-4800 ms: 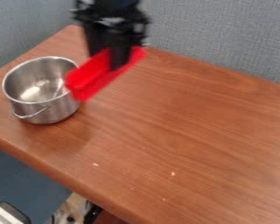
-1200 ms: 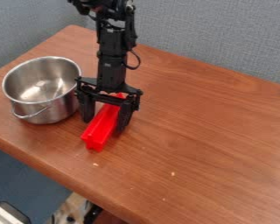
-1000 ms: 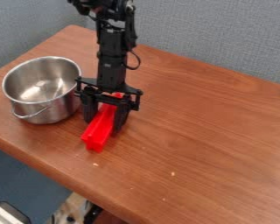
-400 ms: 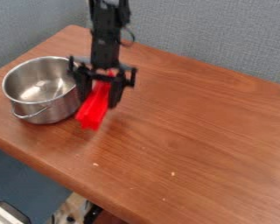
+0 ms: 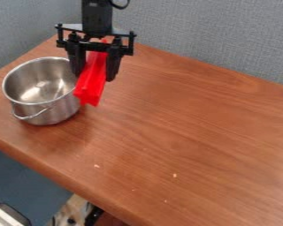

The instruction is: Move the red object from the metal pot to the table

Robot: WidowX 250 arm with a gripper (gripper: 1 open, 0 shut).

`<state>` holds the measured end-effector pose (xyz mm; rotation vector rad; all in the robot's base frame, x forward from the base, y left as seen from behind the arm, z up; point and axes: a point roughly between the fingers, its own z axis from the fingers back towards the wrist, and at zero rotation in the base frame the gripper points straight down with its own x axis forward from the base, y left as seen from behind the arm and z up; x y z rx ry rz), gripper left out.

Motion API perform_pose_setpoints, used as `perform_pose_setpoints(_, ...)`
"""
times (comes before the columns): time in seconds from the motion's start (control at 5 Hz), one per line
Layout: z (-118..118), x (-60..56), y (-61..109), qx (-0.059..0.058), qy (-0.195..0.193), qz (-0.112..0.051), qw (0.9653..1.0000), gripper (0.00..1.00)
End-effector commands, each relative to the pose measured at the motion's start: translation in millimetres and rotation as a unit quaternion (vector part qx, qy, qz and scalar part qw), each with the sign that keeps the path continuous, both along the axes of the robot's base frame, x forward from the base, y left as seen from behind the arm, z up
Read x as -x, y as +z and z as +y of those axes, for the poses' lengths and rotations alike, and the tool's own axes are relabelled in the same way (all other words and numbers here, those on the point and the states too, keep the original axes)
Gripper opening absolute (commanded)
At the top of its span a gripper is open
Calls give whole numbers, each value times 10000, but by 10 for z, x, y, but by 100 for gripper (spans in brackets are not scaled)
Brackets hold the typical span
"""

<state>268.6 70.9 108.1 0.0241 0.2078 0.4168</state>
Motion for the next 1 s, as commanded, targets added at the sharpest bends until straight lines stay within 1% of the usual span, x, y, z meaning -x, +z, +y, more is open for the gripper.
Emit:
perform_pose_setpoints(0.0, 27, -123, -36, -98, 89, -119, 9998, 0)
perform_pose_setpoints(0.2, -1, -187, -171, -107, 119, -11, 9999, 0)
perform_pose_setpoints(0.4, -39, -136, -193, -59, 109, 4, 9999, 0)
perform_pose_setpoints(0.6, -67, -100, -260, -63, 127, 53, 9999, 0)
perform_pose_setpoints(0.8, -109, -100, -375, -73, 137, 116, 9998, 0)
